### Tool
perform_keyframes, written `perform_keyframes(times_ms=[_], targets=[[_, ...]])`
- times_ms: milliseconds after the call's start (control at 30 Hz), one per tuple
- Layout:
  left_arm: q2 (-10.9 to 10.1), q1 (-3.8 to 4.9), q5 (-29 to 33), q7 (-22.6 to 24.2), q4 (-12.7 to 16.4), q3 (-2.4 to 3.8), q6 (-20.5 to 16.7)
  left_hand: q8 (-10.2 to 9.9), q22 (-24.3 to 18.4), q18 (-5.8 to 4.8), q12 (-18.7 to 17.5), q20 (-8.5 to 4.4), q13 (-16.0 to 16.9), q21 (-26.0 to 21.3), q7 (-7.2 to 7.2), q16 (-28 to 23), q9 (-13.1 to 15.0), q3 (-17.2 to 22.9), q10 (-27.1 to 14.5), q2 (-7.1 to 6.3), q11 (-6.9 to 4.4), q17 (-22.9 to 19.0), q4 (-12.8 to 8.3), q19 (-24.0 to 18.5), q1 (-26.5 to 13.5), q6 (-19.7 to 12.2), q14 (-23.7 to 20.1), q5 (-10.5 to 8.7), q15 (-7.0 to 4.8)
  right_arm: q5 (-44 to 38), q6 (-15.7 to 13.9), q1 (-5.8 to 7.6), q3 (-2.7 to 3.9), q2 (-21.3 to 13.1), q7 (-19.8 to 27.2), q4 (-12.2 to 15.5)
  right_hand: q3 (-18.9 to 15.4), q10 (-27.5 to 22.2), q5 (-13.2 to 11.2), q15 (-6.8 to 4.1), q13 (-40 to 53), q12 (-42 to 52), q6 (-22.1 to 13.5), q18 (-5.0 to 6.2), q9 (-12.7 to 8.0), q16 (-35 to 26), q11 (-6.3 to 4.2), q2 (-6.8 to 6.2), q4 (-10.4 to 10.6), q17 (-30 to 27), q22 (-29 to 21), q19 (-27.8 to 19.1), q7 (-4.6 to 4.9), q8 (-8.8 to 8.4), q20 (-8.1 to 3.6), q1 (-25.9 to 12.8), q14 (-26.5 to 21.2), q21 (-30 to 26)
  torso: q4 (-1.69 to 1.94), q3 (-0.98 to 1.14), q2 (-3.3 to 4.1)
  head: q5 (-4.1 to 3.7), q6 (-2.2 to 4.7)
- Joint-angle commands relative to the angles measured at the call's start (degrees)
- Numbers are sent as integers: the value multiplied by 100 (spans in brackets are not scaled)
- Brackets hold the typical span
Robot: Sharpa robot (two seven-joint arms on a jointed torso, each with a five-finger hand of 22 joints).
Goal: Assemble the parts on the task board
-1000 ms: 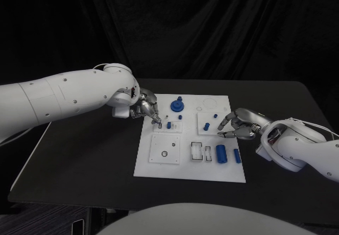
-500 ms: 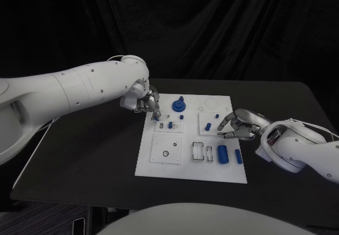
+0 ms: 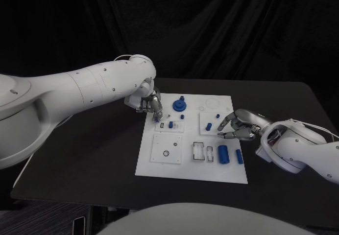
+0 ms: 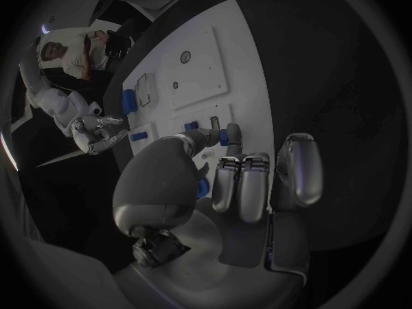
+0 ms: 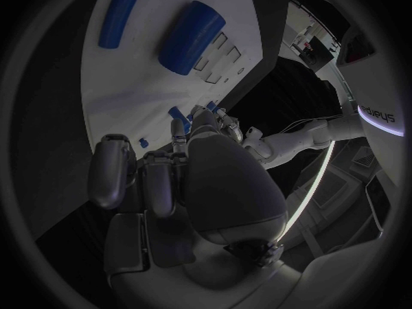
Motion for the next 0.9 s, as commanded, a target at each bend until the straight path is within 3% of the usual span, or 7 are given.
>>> perform_keyframes(times_ms=[33,200,367,700,900], targets=[[34,-25,58,-60,-23,5,218,-33,1002,77,20,-2,1495,-24,9,15,14,664,595,-2,-9,1508,-708,-37,-77,41,606,-34,5,-35,35,-11,2,2,-112,10,35,165,26,-41,-195,-58,30,3,-5,-6,-161,258,0,582,903,17,0,38,-19,230,413,-19,3,-8,9,4,0],[48,-45,59,-58,-30,5,210,-59,990,86,20,-1,1495,-63,15,15,14,682,595,-1,-4,1508,-762,-61,-116,41,606,-69,8,-35,34,-11,3,8,-114,11,43,165,28,-42,-195,-58,30,3,-6,-8,-161,264,1,578,903,16,1,39,-19,238,412,-21,-18,-4,5,11,0],[49,-68,60,-51,-38,5,172,-82,985,89,20,1,1495,-79,18,15,12,692,595,9,0,1508,-799,-71,-149,39,606,-109,11,-35,30,-11,3,9,-114,12,43,165,28,-42,-195,-58,30,3,-6,-8,-161,264,1,578,903,16,1,39,-19,238,412,-21,0,2,-3,-1,0],[38,-104,60,10,27,5,-20,-116,981,91,20,5,1495,-93,19,15,10,699,595,36,5,1508,-829,-81,-203,31,606,-161,16,-35,36,-11,3,11,-115,10,43,165,28,-42,-195,-58,30,3,-6,-8,-161,264,1,578,903,16,1,39,-19,238,412,-21,-10,2,-9,4,0],[17,-109,60,41,75,5,-98,-144,979,92,20,7,1495,-101,24,15,-3,707,595,55,8,1508,-841,-86,-229,27,606,-166,19,-35,41,-11,3,12,-117,9,43,165,28,-42,-195,-58,30,3,-6,-8,-161,264,1,578,903,16,1,39,-19,238,412,-21,2,0,-10,-6,0]])
